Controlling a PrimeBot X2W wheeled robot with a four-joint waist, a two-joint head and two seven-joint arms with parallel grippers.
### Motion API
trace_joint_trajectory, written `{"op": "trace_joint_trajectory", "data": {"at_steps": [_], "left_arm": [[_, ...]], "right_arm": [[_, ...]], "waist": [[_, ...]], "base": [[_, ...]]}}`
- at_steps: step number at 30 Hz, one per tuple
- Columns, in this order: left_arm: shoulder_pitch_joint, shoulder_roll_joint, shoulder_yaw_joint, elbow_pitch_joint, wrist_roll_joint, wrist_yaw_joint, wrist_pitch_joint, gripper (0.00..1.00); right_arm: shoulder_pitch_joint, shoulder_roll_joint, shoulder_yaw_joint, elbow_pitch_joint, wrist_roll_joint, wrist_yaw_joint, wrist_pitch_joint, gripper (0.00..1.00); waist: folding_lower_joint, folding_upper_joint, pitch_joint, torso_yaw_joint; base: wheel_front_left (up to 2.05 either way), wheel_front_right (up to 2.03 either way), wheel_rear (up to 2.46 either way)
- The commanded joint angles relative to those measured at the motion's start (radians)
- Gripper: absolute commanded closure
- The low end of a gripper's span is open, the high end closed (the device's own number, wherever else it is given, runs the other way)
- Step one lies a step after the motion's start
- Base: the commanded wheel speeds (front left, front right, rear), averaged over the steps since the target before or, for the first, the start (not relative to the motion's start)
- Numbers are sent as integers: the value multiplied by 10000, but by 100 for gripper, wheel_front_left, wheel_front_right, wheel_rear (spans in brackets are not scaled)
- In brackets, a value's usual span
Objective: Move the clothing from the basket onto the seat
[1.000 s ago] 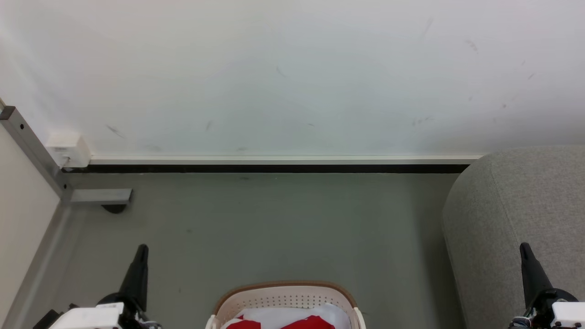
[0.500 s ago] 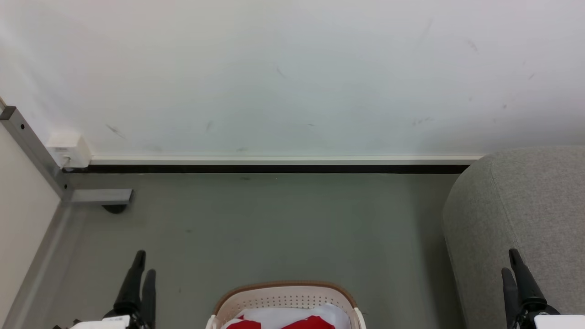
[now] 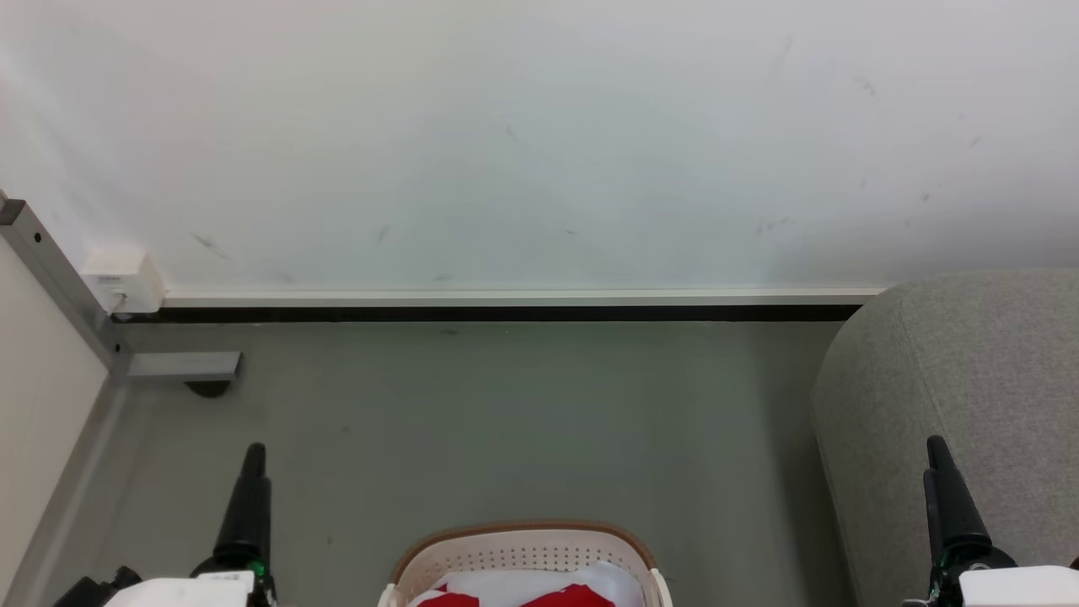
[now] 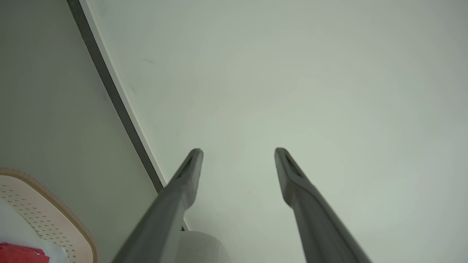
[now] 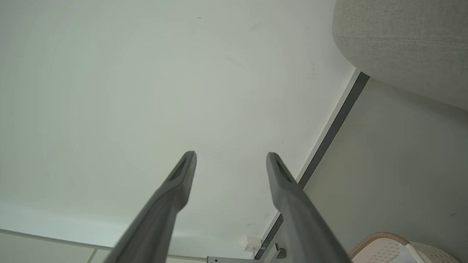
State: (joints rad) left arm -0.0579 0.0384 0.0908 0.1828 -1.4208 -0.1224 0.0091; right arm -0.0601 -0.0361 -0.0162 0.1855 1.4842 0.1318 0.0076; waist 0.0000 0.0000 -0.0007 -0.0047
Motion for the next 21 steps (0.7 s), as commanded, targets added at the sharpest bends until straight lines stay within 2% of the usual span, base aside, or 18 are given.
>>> {"op": "trace_joint_trajectory", "data": {"at_steps": [1,8,12,21], "left_arm": [[-78,68,-5,-298,491,29,-125,0],[-26,77,-205,-648,2049,138,-403,0],[0,83,-389,-786,2931,283,-550,0],[77,94,-710,-933,4762,640,-852,0]], "right_arm": [[-202,-111,74,-266,-468,-4,-109,0],[-203,-155,342,-455,-2165,-5,-384,0],[-174,-144,442,-455,-2715,-6,-534,0],[-283,-151,480,-321,-4734,-7,-845,0]], "waist": [[0,0,-7,-12],[0,0,-34,-53],[0,0,-43,-70],[0,0,-74,-76]], "base": [[0,0,0],[0,0,0],[0,0,0],[0,0,0]]}}
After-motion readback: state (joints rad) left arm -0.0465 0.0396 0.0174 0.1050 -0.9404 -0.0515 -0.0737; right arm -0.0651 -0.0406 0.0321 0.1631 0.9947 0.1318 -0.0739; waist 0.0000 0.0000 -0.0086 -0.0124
